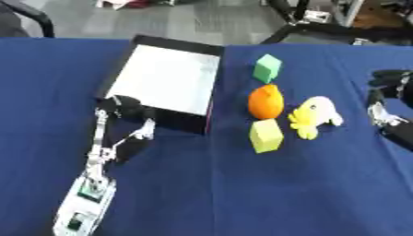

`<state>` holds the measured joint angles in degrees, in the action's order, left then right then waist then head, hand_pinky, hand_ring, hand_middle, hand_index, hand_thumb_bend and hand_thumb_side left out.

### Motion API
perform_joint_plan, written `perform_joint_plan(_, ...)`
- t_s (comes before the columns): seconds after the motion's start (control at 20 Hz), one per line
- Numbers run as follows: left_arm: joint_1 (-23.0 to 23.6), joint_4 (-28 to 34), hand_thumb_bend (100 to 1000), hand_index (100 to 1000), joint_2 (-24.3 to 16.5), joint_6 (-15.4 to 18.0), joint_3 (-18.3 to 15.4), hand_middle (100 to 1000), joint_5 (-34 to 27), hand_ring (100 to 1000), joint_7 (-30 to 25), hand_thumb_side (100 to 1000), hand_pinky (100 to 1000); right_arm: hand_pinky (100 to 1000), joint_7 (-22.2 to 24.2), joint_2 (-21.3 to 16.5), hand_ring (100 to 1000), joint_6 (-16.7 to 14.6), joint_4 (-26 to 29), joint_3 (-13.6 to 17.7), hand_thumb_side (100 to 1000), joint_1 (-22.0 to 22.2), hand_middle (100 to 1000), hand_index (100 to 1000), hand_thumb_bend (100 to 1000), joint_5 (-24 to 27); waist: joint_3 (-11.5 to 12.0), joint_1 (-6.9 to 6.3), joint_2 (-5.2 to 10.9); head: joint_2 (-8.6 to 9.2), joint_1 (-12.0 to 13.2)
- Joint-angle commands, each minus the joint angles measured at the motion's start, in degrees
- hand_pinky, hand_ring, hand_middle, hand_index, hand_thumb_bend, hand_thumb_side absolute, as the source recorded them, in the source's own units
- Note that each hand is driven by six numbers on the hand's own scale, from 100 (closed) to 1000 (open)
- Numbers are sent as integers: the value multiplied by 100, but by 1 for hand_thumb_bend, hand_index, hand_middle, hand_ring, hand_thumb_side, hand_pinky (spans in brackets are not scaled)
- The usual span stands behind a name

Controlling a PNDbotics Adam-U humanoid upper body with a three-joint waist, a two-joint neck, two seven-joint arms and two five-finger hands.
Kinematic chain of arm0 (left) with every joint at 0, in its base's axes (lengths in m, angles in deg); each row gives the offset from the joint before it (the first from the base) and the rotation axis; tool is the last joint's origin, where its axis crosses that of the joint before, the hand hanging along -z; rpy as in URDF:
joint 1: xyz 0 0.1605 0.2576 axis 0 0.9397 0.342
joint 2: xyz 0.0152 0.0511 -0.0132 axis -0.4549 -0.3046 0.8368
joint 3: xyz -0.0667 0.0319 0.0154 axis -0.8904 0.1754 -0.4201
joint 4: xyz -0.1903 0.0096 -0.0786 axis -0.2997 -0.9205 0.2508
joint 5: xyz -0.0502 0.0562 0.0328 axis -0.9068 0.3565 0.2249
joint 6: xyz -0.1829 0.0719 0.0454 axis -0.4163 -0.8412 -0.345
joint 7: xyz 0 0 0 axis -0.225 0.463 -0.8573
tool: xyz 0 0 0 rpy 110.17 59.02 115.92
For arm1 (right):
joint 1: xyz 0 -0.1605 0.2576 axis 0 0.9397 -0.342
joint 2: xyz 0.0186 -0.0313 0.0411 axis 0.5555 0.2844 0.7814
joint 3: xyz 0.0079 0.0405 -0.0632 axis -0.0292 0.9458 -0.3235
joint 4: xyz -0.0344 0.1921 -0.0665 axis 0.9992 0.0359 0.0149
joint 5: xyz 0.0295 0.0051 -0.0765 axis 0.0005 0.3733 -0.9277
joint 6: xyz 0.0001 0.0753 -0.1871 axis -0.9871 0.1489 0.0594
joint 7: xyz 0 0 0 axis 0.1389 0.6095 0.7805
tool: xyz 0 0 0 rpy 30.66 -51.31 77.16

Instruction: Pick up objects on the table and place them in the box.

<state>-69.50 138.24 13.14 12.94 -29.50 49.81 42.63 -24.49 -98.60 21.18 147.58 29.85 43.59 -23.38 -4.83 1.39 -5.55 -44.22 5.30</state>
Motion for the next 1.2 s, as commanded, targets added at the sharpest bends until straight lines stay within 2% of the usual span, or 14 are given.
perform_joint_plan(0.05, -9, 66, 246, 539, -130, 11, 76, 583, 42, 756, -100, 100, 730, 768, 128, -355, 680, -166, -24, -123, 246, -240, 800, 829, 100, -120, 102, 53, 193, 11, -97)
perform_joint_plan(0.25, -12, 71, 256, 545, -117, 3, 106, 586, 29, 759, -229, 100, 731, 799, 468, -906, 761, -510, -520, -672, 256, -792, 840, 900, 100, -457, 193, 10, 200, 11, -150)
perform_joint_plan(0.4, -43, 87, 265, 548, -92, -9, 112, 588, 10, 759, -276, 100, 732, 831, 773, -1264, 838, -770, -1013, -1168, 423, -1288, 894, 941, 100, -762, 232, -46, 170, 11, -165)
perform_joint_plan(0.45, -47, 90, 267, 549, -88, -15, 104, 588, 5, 760, -277, 100, 732, 832, 872, -1272, 842, -804, -1174, -1311, 436, -1449, 897, 943, 100, -861, 233, -55, 162, 11, -156)
perform_joint_plan(0.5, -47, 91, 272, 550, -85, -21, 99, 588, 0, 760, -277, 100, 732, 847, 972, -1257, 870, -820, -1335, -1437, 568, -1610, 919, 952, 100, -961, 235, -60, 155, 11, -147)
perform_joint_plan(0.55, -48, 93, 275, 551, -83, -25, 95, 589, -4, 760, -277, 100, 733, 856, 1075, -1218, 884, -840, -1504, -1523, 617, -1779, 933, 960, 100, -1064, 228, -63, 149, 11, -134)
perform_joint_plan(0.7, -51, 96, 276, 553, -80, -30, 89, 589, -10, 761, -282, 100, 733, 871, 1378, -1066, 902, -952, -1995, -1632, 616, -2224, 952, 975, 100, -1367, 208, -67, 145, 11, -103)
perform_joint_plan(0.85, -48, 95, 278, 555, -74, -33, 87, 590, -12, 761, -292, 100, 734, 880, 1678, -915, 908, -1140, -2483, -1579, 582, -2501, 953, 980, 100, -1667, 211, -67, 148, 11, -106)
perform_joint_plan(0.95, -52, 96, 276, 557, -66, -30, 88, 590, -13, 761, -300, 100, 734, 885, 1876, -820, 912, -1261, -2805, -1499, 542, -2618, 954, 983, 100, -1864, 224, -70, 148, 11, -95)
perform_joint_plan(1.1, -56, 96, 278, 558, -59, -32, 80, 590, -15, 761, -297, 100, 734, 891, 2165, -697, 917, -1455, -3276, -1353, 431, -2747, 955, 985, 100, -2154, 231, -71, 147, 11, -88)
perform_joint_plan(1.2, -52, 94, 279, 559, -56, -30, 82, 590, -14, 761, -300, 100, 734, 894, 2352, -630, 919, -1606, -3578, -1244, 400, -2816, 953, 982, 100, -2341, 233, -68, 151, 11, -90)
